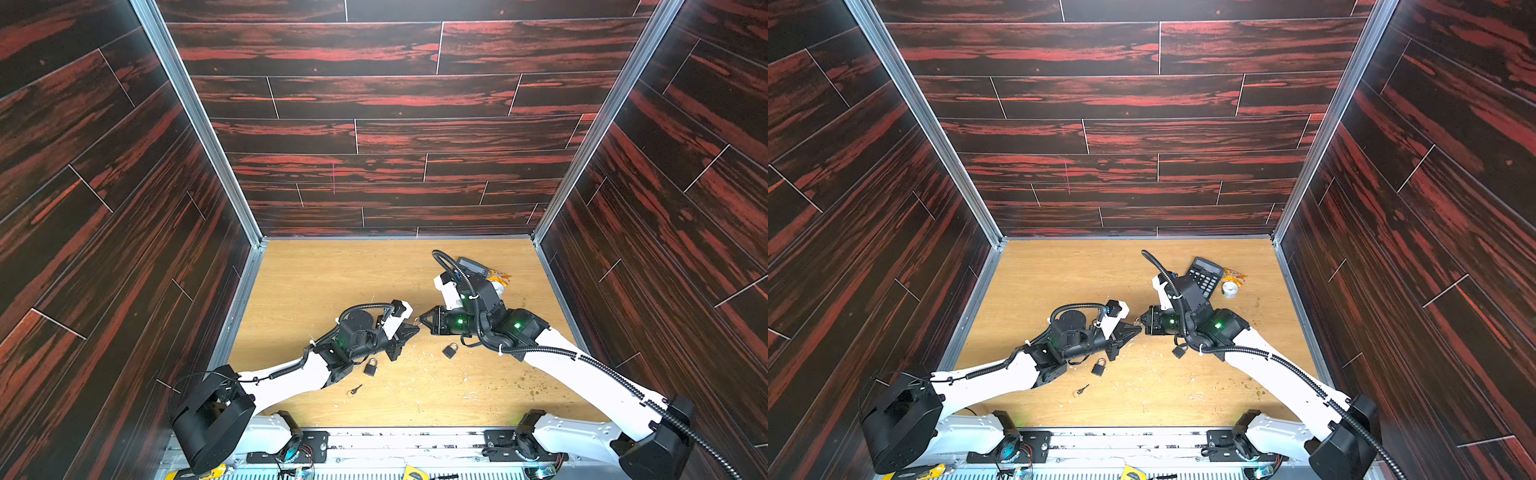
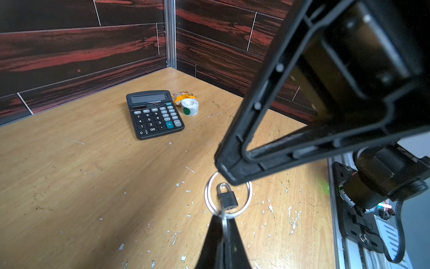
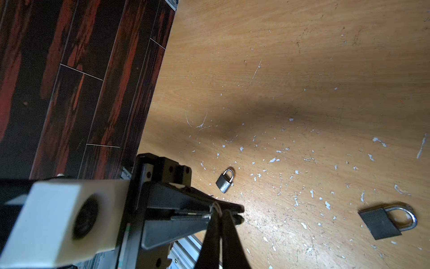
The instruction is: Unlock with the key
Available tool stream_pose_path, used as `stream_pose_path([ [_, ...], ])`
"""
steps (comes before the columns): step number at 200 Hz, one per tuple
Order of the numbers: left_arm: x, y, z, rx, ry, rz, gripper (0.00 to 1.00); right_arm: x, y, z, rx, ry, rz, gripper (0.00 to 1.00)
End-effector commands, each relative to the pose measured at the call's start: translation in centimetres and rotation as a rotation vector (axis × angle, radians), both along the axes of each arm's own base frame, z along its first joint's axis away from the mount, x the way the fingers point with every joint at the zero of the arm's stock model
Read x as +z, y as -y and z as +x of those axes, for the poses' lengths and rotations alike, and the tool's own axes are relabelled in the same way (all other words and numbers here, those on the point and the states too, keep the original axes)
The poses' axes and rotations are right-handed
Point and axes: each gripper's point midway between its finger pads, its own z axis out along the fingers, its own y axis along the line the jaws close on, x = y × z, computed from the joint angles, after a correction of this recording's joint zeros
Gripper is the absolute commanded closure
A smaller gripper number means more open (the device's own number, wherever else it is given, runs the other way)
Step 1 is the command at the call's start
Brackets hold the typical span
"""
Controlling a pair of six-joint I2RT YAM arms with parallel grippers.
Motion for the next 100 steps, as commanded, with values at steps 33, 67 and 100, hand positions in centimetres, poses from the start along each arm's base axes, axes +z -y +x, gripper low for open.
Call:
stream_pose_path([
  [33,-0.4,-1.1,-0.3,0.022,-0.02,0.079,1.0,1.6,0.8,0.1,0.007,0.074,0.036,0.7],
  [67,0.0,-1.9,-1.0,-0.003,0.007,0.115,1.0,3.1,0.4,-0.6,0.1,0.164,0.094,0.64],
  [100,0.8,-2.0,-2.1,-0.073,0.004,0.129,1.0,4.5,-0.7,-2.4,0.27,0.28,0.179,0.52],
])
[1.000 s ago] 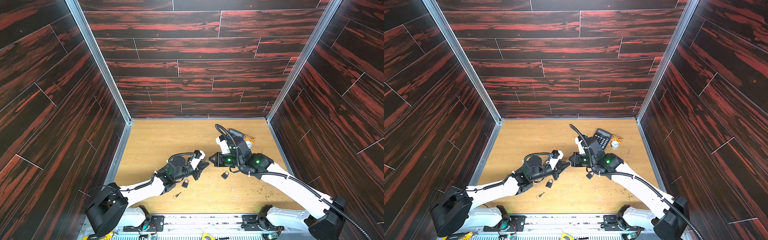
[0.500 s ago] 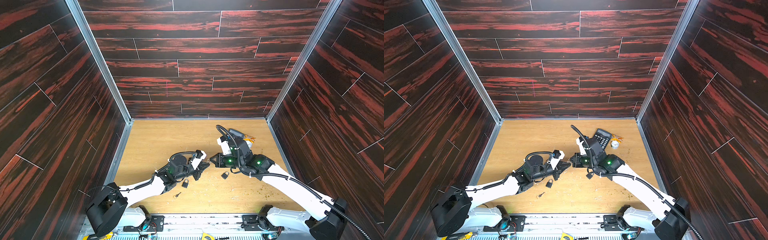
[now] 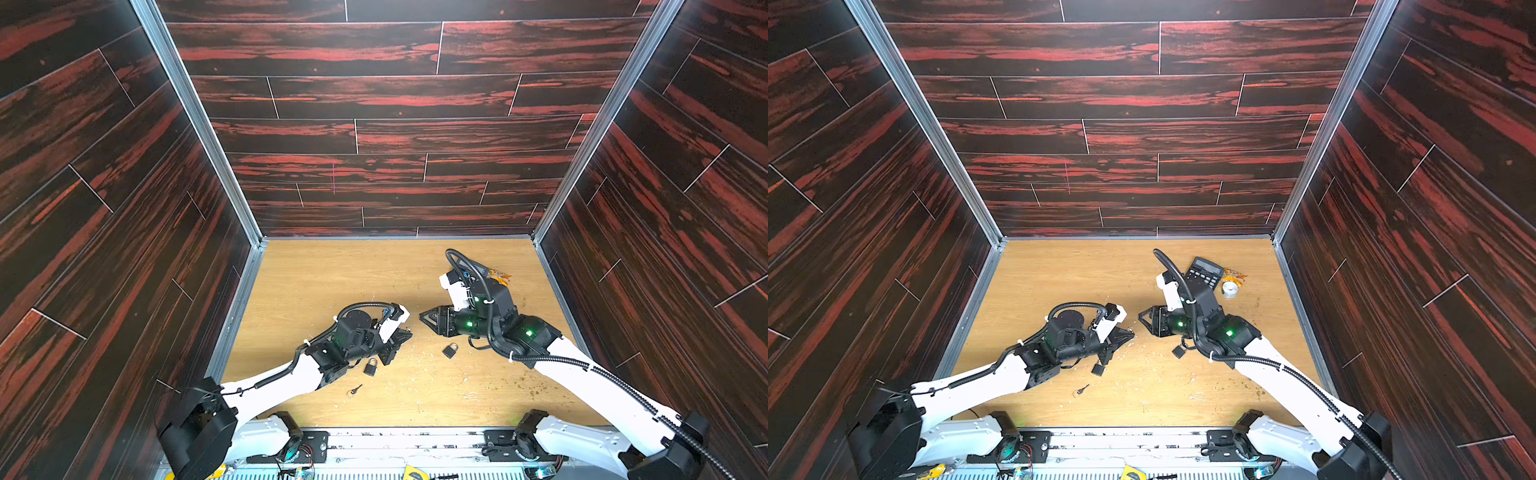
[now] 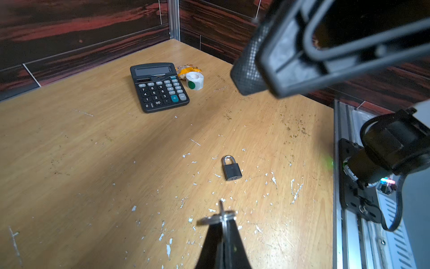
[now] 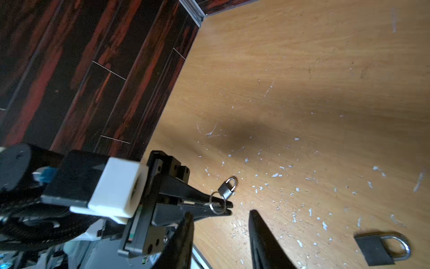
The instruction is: Unlock with the key
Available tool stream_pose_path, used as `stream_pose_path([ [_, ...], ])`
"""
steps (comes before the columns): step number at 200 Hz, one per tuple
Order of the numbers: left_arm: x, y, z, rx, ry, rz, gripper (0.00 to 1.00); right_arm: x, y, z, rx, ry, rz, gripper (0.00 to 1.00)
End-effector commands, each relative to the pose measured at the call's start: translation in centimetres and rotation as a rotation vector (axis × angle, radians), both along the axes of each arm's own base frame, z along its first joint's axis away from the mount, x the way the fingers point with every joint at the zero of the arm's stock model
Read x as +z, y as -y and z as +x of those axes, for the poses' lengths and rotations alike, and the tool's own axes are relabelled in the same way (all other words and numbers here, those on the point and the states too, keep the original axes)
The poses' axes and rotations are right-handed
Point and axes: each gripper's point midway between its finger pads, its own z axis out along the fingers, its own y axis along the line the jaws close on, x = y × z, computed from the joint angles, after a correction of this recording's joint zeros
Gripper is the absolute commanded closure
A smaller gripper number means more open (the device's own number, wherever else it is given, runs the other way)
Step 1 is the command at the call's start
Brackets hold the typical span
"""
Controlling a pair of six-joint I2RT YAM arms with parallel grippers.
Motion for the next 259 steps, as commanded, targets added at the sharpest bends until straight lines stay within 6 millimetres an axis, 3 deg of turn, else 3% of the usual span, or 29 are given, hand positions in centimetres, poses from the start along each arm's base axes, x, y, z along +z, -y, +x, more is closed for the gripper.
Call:
stream_pose_path([
  [1,1.7,0.0,-0.9,-0.074,0.035,0.012,1.0,2.6,-1.1,-1.6,0.157,0.137,0.089,0.52],
  [30,2.7,0.2,-1.5,-0.13,0.037,-0.023,1.0,2.4,-1.7,-3.1,0.272,0.175,0.122,0.51],
  [98,3.8,1.1,-2.0,-0.213,0.033,-0.047,1.0,0.7,-2.5,-3.1,0.329,0.193,0.13,0.52],
  [213,4.8,1.8,-2.5,-0.275,0.037,-0.057,1.0,-0.9,-2.3,-2.2,0.323,0.184,0.116,0.73],
  [259,5.3,1.8,-2.5,-0.278,0.051,-0.064,1.0,-1.3,-2.3,-2.4,0.342,0.172,0.125,0.76],
])
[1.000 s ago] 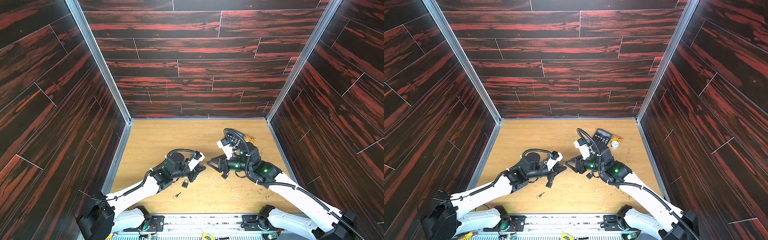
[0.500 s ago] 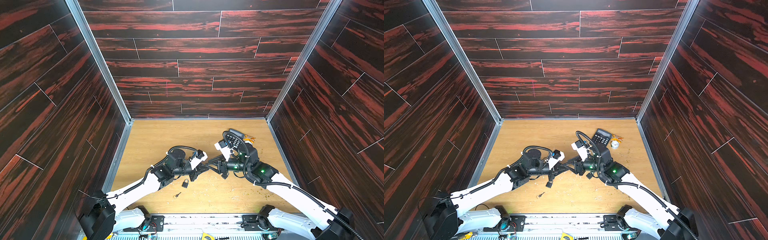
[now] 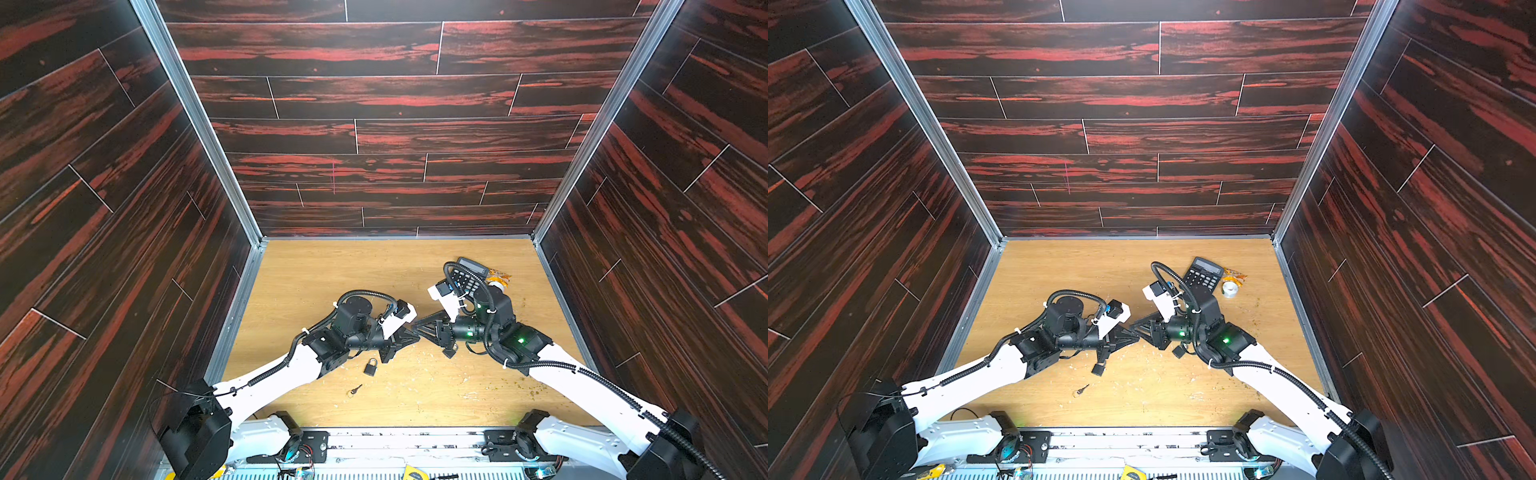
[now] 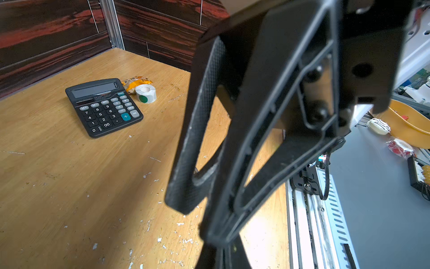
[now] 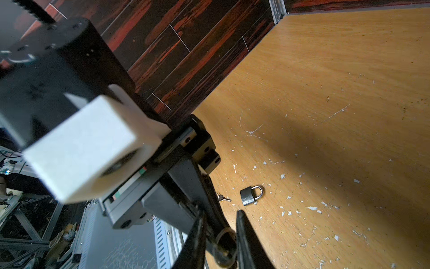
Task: Unlock with the key
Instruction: 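Hold the key between both grippers and adjust the right gripper's grip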
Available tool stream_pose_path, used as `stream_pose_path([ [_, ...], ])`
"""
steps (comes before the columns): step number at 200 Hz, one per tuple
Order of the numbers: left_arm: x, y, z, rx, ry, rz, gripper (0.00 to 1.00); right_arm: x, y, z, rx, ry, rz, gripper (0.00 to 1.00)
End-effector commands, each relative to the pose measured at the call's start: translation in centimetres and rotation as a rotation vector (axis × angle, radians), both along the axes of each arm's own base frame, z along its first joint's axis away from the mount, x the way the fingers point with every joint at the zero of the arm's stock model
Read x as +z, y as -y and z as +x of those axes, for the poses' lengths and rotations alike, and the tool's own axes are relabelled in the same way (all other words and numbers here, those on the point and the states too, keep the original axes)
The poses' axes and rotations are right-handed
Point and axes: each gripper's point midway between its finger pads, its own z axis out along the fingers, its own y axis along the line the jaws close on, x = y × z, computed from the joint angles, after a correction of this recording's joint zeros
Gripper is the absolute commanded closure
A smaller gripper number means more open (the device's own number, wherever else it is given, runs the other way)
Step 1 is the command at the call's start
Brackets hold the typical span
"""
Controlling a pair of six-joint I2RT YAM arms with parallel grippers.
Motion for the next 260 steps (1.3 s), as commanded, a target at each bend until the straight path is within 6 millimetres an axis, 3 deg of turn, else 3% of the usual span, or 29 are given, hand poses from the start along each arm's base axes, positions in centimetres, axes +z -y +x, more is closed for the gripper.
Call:
stream_pose_path([
  [1,2.2,0.2,-0.1,-0.034,0.068,-0.035,1.0,-0.7,0.0,-0.2,0.03,0.0,0.002,0.76],
  [95,3.7,0.6,-0.1,-0.056,0.095,-0.06,1.0,-0.9,0.1,-0.8,0.086,-0.019,0.03,0.77],
  [184,5.8,0.9,-0.2,-0.076,0.123,-0.088,1.0,-1.0,0.6,-0.8,0.105,-0.019,0.045,0.89],
  [260,5.6,1.0,0.7,-0.047,0.111,-0.085,1.0,-0.3,1.0,-0.8,0.098,0.002,0.066,1.0],
])
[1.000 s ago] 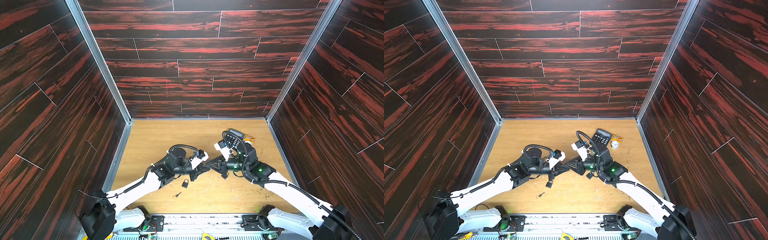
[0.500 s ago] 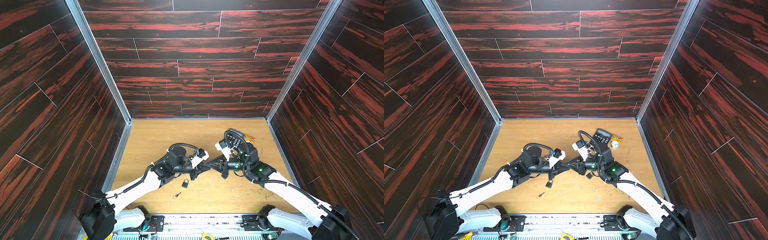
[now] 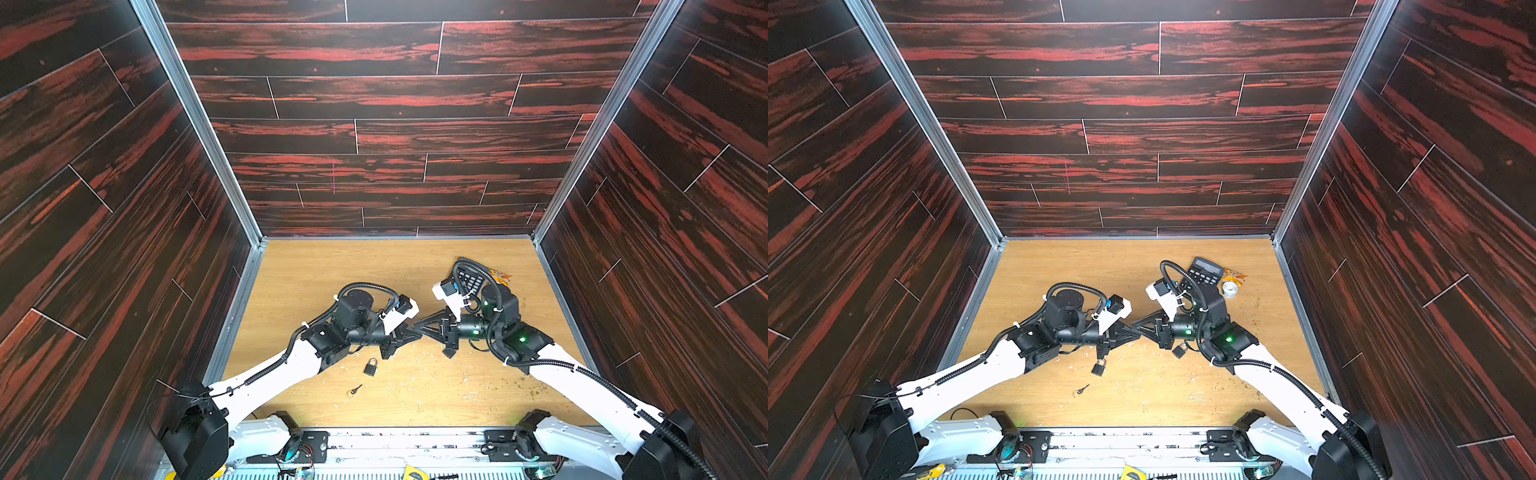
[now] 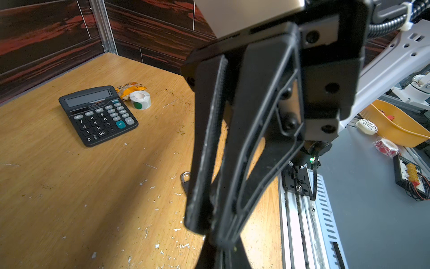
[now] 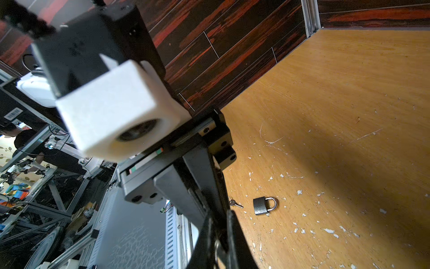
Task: Unlock with the key
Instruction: 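Hold the key between both grippers and adjust the right gripper's grip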
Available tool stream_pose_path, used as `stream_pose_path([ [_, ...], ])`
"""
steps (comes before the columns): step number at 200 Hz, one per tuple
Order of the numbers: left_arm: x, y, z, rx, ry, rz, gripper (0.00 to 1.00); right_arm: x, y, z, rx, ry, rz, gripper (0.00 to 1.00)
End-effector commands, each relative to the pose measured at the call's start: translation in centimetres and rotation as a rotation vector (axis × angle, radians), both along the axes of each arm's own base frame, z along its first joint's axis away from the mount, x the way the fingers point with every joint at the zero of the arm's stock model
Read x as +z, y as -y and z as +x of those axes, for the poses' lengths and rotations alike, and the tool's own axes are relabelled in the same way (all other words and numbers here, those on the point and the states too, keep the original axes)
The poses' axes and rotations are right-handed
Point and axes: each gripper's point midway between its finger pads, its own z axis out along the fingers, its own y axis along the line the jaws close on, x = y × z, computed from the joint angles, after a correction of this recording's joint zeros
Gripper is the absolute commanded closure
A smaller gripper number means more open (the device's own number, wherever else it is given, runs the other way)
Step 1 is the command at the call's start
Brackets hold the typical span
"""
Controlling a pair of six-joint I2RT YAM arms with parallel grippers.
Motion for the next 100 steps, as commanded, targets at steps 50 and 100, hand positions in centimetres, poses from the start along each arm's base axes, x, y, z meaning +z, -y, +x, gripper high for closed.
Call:
stream_pose_path([
  [50,3.4,0.5,1.2,0.011,0.095,-0.081,1.0,-0.9,0.8,0.5,-0.052,-0.026,-0.01,1.0],
  [100,2.9,0.3,1.6,0.04,0.075,-0.072,1.0,0.8,0.9,1.6,-0.103,-0.02,0.038,1.0],
])
